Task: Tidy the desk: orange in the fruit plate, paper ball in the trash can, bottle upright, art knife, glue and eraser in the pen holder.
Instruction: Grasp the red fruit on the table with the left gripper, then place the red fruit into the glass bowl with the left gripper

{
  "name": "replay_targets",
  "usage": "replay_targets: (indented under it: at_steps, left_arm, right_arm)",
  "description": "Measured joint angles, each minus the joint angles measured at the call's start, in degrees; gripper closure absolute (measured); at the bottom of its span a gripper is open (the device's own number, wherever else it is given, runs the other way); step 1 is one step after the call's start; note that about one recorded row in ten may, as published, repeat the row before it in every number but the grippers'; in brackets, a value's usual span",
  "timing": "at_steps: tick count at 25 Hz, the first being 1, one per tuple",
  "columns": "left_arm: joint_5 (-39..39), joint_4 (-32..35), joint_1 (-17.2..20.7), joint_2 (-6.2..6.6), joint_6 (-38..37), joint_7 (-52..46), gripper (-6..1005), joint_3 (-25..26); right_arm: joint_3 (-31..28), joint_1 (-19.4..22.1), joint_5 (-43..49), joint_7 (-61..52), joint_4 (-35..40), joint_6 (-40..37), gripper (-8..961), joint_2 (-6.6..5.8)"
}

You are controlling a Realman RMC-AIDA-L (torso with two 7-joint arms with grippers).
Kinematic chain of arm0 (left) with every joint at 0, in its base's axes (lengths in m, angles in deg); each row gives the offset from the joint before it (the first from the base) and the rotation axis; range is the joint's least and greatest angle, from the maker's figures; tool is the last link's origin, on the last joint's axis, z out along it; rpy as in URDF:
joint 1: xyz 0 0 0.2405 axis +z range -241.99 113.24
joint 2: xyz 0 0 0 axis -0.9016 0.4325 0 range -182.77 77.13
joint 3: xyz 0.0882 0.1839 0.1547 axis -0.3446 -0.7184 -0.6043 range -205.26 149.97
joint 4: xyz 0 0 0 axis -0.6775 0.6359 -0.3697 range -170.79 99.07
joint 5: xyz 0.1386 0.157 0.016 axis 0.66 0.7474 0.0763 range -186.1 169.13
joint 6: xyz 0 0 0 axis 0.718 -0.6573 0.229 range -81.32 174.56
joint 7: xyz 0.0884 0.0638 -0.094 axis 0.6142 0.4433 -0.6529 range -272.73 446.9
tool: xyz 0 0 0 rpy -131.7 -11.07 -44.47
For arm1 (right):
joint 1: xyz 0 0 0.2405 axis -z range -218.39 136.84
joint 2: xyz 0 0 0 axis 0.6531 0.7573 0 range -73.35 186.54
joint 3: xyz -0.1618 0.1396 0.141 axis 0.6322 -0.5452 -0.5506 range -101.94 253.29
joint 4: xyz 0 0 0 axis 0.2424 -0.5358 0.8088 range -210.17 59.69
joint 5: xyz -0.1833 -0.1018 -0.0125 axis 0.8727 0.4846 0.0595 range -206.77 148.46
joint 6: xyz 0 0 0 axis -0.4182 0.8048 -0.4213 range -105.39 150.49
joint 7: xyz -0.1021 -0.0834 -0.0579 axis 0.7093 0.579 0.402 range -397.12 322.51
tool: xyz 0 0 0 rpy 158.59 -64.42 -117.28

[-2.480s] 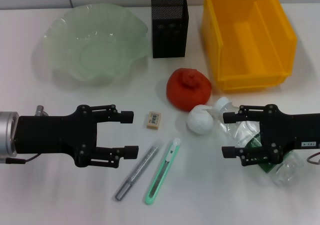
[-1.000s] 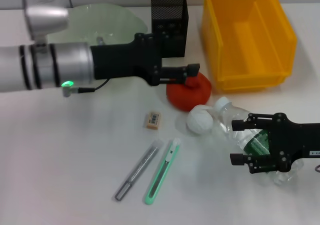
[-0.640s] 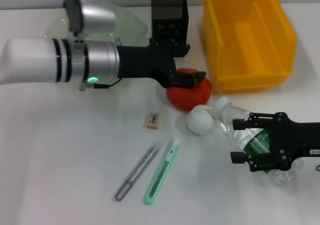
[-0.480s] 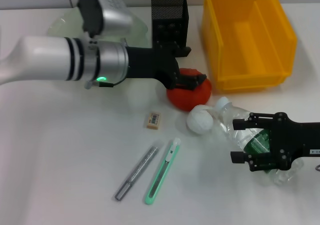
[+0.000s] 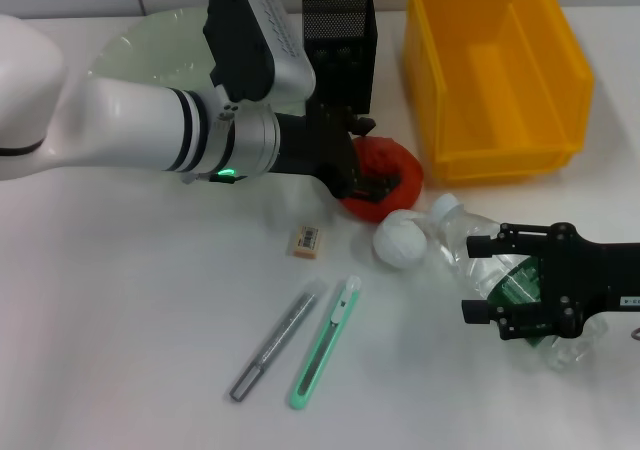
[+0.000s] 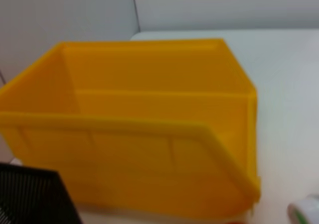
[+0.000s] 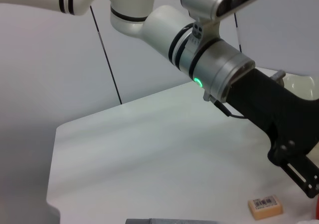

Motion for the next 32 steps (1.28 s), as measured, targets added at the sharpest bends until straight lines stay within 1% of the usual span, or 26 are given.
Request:
replay_targets:
  at_steps: [2,4,15,20,25,28,32]
  left_arm:
    - [0.0,0.2,-0.1,0.0,1.7,-0.5,195,-1.7]
    - [0.0,0.5,-0.1,0.0,2.1,-0.7,210,-2.3]
    - [0.0,1.3,0.1,0.0,2.6,-0.1,296,-3.9]
    - [0.0,2.1,0.5,0.0,2.6,-0.4,493,-4.0]
    - [-0.1,2.4,0.7,0.0,2.4,-0.7,748,-4.1]
    - [-0.5,3.8,1.9,0.0,2.1,-0.8,793,-3.9]
    - [-1.5,9.0,5.8,0.28,0.9,-1.6,854,-3.4]
  right_arm:
    - [0.0,0.0,0.0,0.0,0.0,0.0,128,0.0]
    - [-0.1,0.0,0.0,0.0,0.0,0.0,128,0.0]
    - [-0.1,0.0,0.0,0.0,0.1,0.0,128,0.0]
    - [-0.1,0.0,0.0,0.0,0.1,0.0,128,0.0]
    - [-0.1,0.0,0.0,0.0,0.1,0.0,128,0.0]
    - [-0.1,0.0,0.0,0.0,0.3,0.0,128,0.0]
    - [0.0,0.0,0.0,0.0,0.3,0.0,128,0.0]
